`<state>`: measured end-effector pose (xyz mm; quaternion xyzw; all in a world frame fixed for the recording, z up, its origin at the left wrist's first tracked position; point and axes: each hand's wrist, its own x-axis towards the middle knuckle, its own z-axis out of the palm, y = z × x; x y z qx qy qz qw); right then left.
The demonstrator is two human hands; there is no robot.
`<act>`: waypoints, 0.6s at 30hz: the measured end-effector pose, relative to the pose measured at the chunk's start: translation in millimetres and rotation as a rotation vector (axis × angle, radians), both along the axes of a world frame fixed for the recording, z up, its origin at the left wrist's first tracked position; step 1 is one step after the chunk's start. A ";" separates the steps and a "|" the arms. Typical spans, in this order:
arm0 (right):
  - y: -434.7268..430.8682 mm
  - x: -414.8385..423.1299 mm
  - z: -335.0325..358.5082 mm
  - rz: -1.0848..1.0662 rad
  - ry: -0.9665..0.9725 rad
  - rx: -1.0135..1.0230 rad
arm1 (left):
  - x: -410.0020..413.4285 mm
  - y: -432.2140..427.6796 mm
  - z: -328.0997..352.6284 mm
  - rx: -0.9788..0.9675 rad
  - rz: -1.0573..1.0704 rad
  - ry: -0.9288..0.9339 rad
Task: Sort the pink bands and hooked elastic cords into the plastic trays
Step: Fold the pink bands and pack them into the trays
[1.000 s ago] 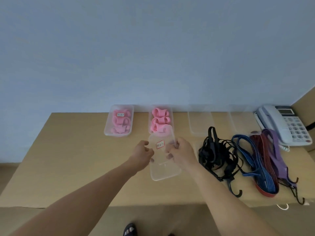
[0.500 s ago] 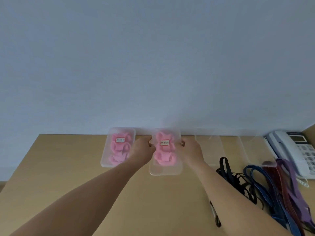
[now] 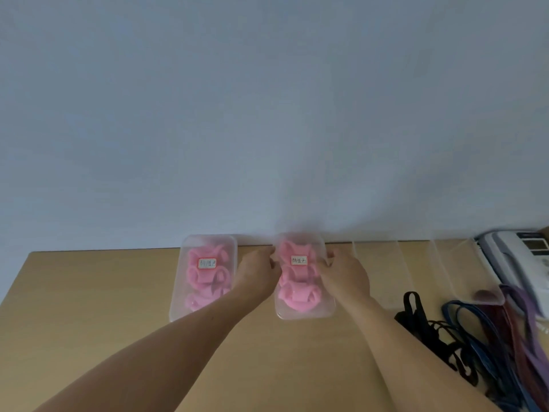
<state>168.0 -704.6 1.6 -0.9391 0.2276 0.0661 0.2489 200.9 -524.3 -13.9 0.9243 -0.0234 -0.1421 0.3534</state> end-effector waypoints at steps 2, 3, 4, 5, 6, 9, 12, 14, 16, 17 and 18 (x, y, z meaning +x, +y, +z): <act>-1.2 0.9 -0.6 0.002 -0.006 -0.004 | 2.5 -3.1 -0.6 -0.009 0.025 0.014; -1.8 2.3 -0.7 0.007 -0.015 -0.004 | 3.2 -3.8 -0.1 -0.015 0.043 0.023; -2.8 4.0 -0.8 0.006 -0.026 0.001 | 3.6 -4.0 0.4 -0.021 0.064 0.038; -4.6 5.7 -1.5 -0.003 -0.035 0.017 | 3.9 -4.1 0.6 -0.025 0.080 0.047; -7.0 6.8 -2.5 -0.018 -0.031 0.041 | 2.7 -4.9 1.1 -0.025 0.090 0.052; -14.5 10.4 -10.1 -0.049 0.011 0.141 | -2.6 -8.2 4.0 0.010 0.111 0.035; -19.7 15.1 -16.3 -0.081 0.047 0.235 | -4.6 -11.5 2.6 0.052 0.130 0.017; -23.0 18.8 -19.0 -0.087 0.060 0.323 | -5.5 -13.6 2.0 0.080 0.134 0.001; -25.8 21.8 -20.5 -0.088 0.063 0.382 | -6.4 -15.2 1.1 0.104 0.137 -0.010; -26.8 23.0 -21.4 -0.086 0.067 0.399 | -6.6 -15.9 1.8 0.118 0.131 0.000; -27.4 24.1 -22.1 -0.077 0.073 0.408 | -6.5 -17.3 2.8 0.143 0.119 0.016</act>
